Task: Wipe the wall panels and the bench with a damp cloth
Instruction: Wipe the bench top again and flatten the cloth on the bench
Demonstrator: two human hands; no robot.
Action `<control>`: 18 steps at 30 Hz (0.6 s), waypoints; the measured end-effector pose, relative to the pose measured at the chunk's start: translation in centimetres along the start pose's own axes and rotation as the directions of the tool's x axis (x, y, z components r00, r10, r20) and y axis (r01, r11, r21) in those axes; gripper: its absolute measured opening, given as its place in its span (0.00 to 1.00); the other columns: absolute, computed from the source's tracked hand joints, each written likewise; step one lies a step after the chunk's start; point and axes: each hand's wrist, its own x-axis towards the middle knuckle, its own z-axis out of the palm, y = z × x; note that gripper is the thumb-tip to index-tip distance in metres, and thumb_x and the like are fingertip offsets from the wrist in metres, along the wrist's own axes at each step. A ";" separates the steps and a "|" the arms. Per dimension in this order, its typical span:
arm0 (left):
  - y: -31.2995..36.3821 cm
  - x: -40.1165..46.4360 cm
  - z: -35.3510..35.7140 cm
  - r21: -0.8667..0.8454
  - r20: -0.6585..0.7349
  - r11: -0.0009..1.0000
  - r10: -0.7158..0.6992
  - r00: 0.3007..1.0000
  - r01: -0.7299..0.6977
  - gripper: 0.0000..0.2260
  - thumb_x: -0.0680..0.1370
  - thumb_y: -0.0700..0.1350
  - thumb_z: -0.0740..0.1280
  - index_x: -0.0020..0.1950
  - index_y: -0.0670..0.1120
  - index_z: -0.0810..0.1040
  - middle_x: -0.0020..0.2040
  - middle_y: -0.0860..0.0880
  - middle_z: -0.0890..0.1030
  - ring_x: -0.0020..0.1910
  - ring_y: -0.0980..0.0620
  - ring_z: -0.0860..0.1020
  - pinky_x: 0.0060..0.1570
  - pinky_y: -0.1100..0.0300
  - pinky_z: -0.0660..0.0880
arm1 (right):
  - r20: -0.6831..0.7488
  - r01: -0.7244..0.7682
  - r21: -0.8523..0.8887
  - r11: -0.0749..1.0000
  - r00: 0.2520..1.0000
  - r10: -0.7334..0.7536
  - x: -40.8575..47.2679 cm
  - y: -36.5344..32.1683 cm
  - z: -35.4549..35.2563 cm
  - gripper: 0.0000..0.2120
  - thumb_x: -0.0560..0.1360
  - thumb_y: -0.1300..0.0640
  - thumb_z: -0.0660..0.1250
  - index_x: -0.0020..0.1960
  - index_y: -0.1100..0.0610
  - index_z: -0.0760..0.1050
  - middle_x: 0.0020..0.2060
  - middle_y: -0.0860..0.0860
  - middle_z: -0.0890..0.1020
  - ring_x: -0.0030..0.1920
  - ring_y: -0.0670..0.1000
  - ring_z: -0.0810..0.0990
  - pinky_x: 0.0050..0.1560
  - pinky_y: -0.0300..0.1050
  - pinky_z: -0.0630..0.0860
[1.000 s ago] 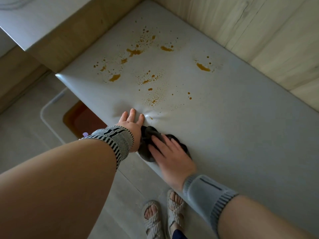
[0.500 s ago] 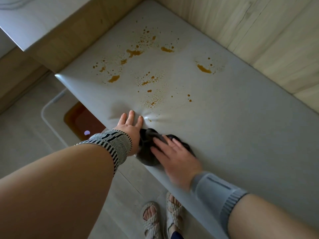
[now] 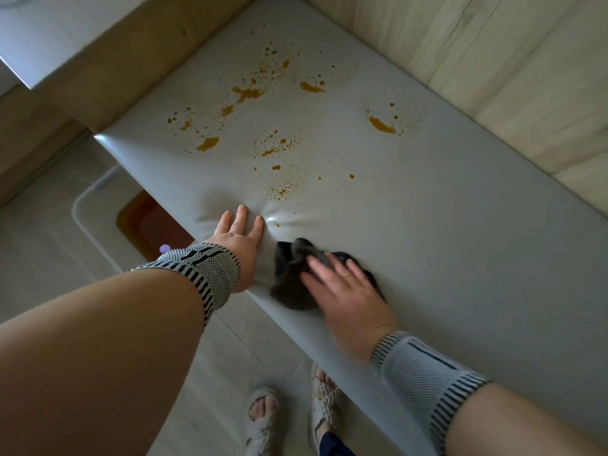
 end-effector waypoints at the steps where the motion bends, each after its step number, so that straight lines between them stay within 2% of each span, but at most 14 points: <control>1: 0.0 0.1 0.0 -0.003 0.004 1.000 -0.002 1.000 0.002 0.47 0.78 0.42 0.68 0.79 0.54 0.31 0.78 0.49 0.28 0.79 0.45 0.35 0.75 0.41 0.58 | -0.041 -0.074 -0.010 0.997 0.996 0.073 -0.7 1.5 0.0 0.23 0.72 0.61 0.54 0.62 0.60 0.79 0.64 0.59 0.78 0.61 0.64 0.78 0.64 0.60 0.71; 2: -0.1 0.1 0.0 -0.001 0.008 1.000 -0.003 1.000 0.003 0.47 0.78 0.43 0.68 0.79 0.54 0.31 0.77 0.49 0.28 0.79 0.46 0.35 0.75 0.41 0.58 | -0.083 -0.237 -0.006 0.971 0.968 0.236 -1.3 2.8 -0.1 0.21 0.72 0.62 0.56 0.62 0.62 0.78 0.64 0.61 0.77 0.61 0.65 0.78 0.65 0.60 0.69; 3: -0.1 0.1 0.0 0.002 0.011 1.000 -0.003 1.000 0.003 0.47 0.78 0.43 0.68 0.78 0.54 0.31 0.77 0.49 0.28 0.79 0.46 0.35 0.75 0.41 0.58 | -0.099 -0.444 0.008 0.896 0.891 0.442 -1.7 3.8 -0.3 0.20 0.73 0.63 0.59 0.63 0.63 0.77 0.65 0.61 0.75 0.62 0.65 0.76 0.65 0.60 0.67; 5: -0.1 0.2 0.0 0.008 0.017 1.000 0.002 1.000 -0.002 0.47 0.79 0.44 0.68 0.78 0.54 0.30 0.77 0.49 0.28 0.79 0.45 0.35 0.75 0.41 0.58 | -0.111 -0.758 0.062 0.650 0.642 0.759 -1.1 3.3 -0.6 0.21 0.72 0.66 0.67 0.65 0.63 0.75 0.67 0.62 0.73 0.65 0.67 0.72 0.66 0.63 0.67; 6: -0.1 0.2 0.0 0.013 0.017 1.000 0.007 1.000 -0.007 0.47 0.79 0.44 0.68 0.78 0.54 0.30 0.77 0.49 0.28 0.79 0.45 0.35 0.75 0.42 0.57 | -0.118 -0.819 0.078 0.568 0.558 0.821 -0.5 2.2 -0.5 0.22 0.70 0.66 0.70 0.64 0.63 0.76 0.67 0.61 0.73 0.65 0.67 0.72 0.65 0.65 0.68; 7: -0.1 0.3 0.0 0.018 0.016 1.000 0.011 1.000 -0.011 0.47 0.79 0.45 0.68 0.78 0.53 0.30 0.77 0.49 0.28 0.79 0.45 0.35 0.76 0.42 0.57 | -0.139 -0.822 0.077 0.564 0.551 0.823 0.2 0.9 -0.3 0.23 0.69 0.65 0.73 0.63 0.62 0.76 0.66 0.61 0.74 0.64 0.67 0.73 0.64 0.65 0.68; 8: -0.2 0.3 0.0 0.022 0.016 1.000 0.013 1.000 -0.014 0.48 0.78 0.46 0.69 0.78 0.53 0.30 0.77 0.48 0.28 0.79 0.45 0.35 0.76 0.42 0.57 | -0.155 -0.777 0.067 0.626 0.611 0.776 0.8 -0.6 0.0 0.22 0.69 0.64 0.73 0.63 0.60 0.77 0.66 0.60 0.75 0.64 0.67 0.74 0.63 0.64 0.69; 9: -0.3 0.3 0.0 0.027 0.016 0.999 0.017 1.000 -0.017 0.48 0.78 0.46 0.69 0.78 0.53 0.30 0.77 0.48 0.28 0.79 0.45 0.36 0.76 0.43 0.56 | -0.152 -0.684 0.043 0.728 0.716 0.681 1.0 -1.9 0.3 0.21 0.70 0.62 0.72 0.62 0.59 0.78 0.65 0.59 0.75 0.63 0.66 0.74 0.63 0.63 0.69; 11: -0.6 0.3 0.0 0.038 0.015 0.999 0.030 0.999 -0.030 0.48 0.78 0.47 0.69 0.78 0.53 0.31 0.78 0.48 0.29 0.79 0.45 0.36 0.76 0.44 0.55 | -0.075 -0.413 0.000 0.911 0.908 0.412 0.5 -3.6 0.6 0.18 0.74 0.59 0.62 0.63 0.57 0.77 0.66 0.57 0.76 0.63 0.64 0.75 0.63 0.62 0.71; 13: -0.8 0.3 0.0 0.043 0.010 0.998 0.050 0.999 -0.050 0.48 0.78 0.47 0.69 0.78 0.54 0.31 0.78 0.48 0.29 0.79 0.45 0.36 0.77 0.45 0.55 | -0.019 -0.241 -0.011 0.970 0.970 0.241 -0.1 -2.2 0.3 0.22 0.74 0.61 0.54 0.63 0.59 0.78 0.65 0.58 0.77 0.62 0.64 0.77 0.62 0.63 0.73; 14: -0.9 0.4 0.0 0.045 0.009 0.997 0.058 0.998 -0.058 0.48 0.78 0.46 0.69 0.79 0.54 0.31 0.78 0.48 0.29 0.79 0.45 0.37 0.77 0.46 0.55 | -0.044 -0.262 -0.022 0.965 0.964 0.261 -0.3 -1.1 0.2 0.22 0.74 0.62 0.53 0.61 0.61 0.79 0.64 0.59 0.77 0.61 0.64 0.77 0.60 0.64 0.75; 15: -1.0 0.4 0.0 0.048 0.012 0.997 0.063 0.998 -0.064 0.48 0.78 0.46 0.69 0.79 0.54 0.31 0.78 0.48 0.29 0.79 0.45 0.37 0.77 0.46 0.55 | -0.092 -0.361 -0.032 0.932 0.930 0.357 -0.5 0.1 0.1 0.20 0.74 0.63 0.56 0.60 0.63 0.79 0.64 0.61 0.77 0.60 0.65 0.77 0.58 0.65 0.76; 16: -1.0 0.4 -0.1 0.051 0.016 0.996 0.068 0.998 -0.068 0.48 0.78 0.45 0.69 0.78 0.54 0.31 0.78 0.48 0.29 0.79 0.45 0.37 0.77 0.46 0.55 | -0.126 -0.519 -0.024 0.854 0.849 0.513 -0.5 1.1 -0.2 0.17 0.74 0.64 0.60 0.60 0.65 0.79 0.64 0.62 0.76 0.60 0.66 0.75 0.58 0.65 0.75; 18: -1.1 0.6 -0.1 0.064 0.017 0.995 0.081 0.997 -0.081 0.48 0.78 0.46 0.69 0.78 0.54 0.31 0.78 0.47 0.29 0.79 0.44 0.37 0.77 0.45 0.55 | -0.115 -0.807 0.071 0.586 0.577 0.809 0.0 1.8 -0.6 0.19 0.72 0.67 0.66 0.62 0.68 0.76 0.67 0.64 0.72 0.63 0.68 0.71 0.63 0.66 0.70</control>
